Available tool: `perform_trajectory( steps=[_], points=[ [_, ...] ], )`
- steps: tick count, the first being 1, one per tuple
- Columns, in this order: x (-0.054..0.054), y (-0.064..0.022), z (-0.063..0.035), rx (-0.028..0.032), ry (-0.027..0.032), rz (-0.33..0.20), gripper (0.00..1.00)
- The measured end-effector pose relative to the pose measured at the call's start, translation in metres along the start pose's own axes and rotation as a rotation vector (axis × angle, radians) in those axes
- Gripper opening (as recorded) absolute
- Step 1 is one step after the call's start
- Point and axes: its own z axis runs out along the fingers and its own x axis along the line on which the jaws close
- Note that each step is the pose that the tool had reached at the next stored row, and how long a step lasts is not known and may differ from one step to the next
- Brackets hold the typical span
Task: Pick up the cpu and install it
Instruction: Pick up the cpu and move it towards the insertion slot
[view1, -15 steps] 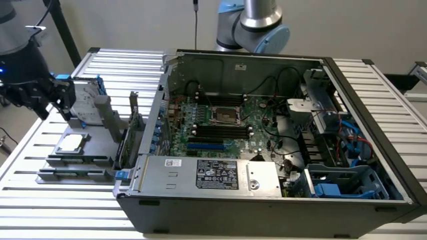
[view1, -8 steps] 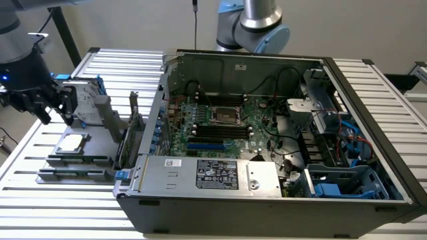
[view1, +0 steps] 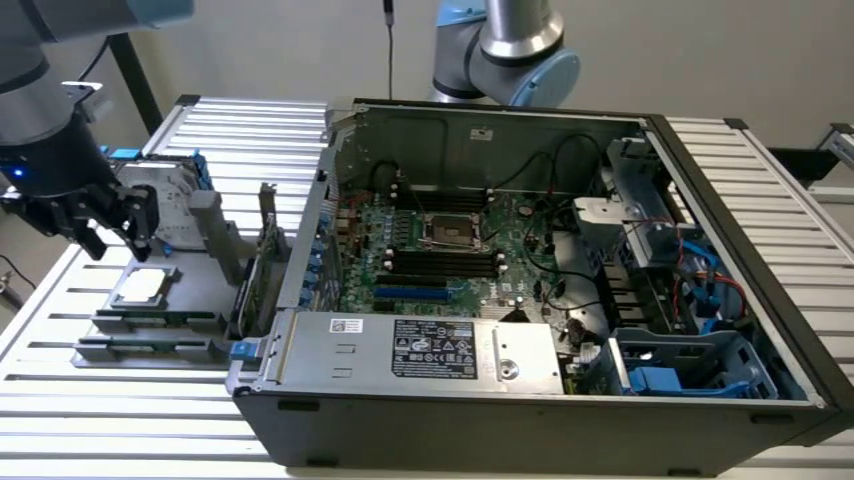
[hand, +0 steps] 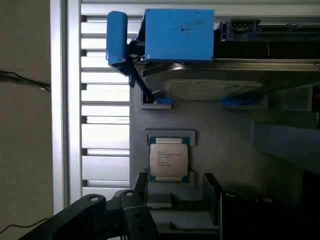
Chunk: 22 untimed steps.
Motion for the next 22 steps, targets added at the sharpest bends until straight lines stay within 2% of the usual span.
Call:
perform_trajectory(
  steps=[8,11,12,17,22],
  points=[
    [0.0,-0.0038,0.0143,0.0001,0.0001,-0.001,0.56],
    [0.0,-0.005,0.0199,0.0,0.0001,-0.001,0.58],
    [0.0,-0.0053,0.0217,-0.0001,0.0001,-0.001,0.64],
    [0.0,-0.0064,0.0308,-0.0004,0.0001,-0.001,0.64],
    [0.0,-0.0068,0.0399,-0.0034,-0.0001,-0.001,0.64]
  ],
)
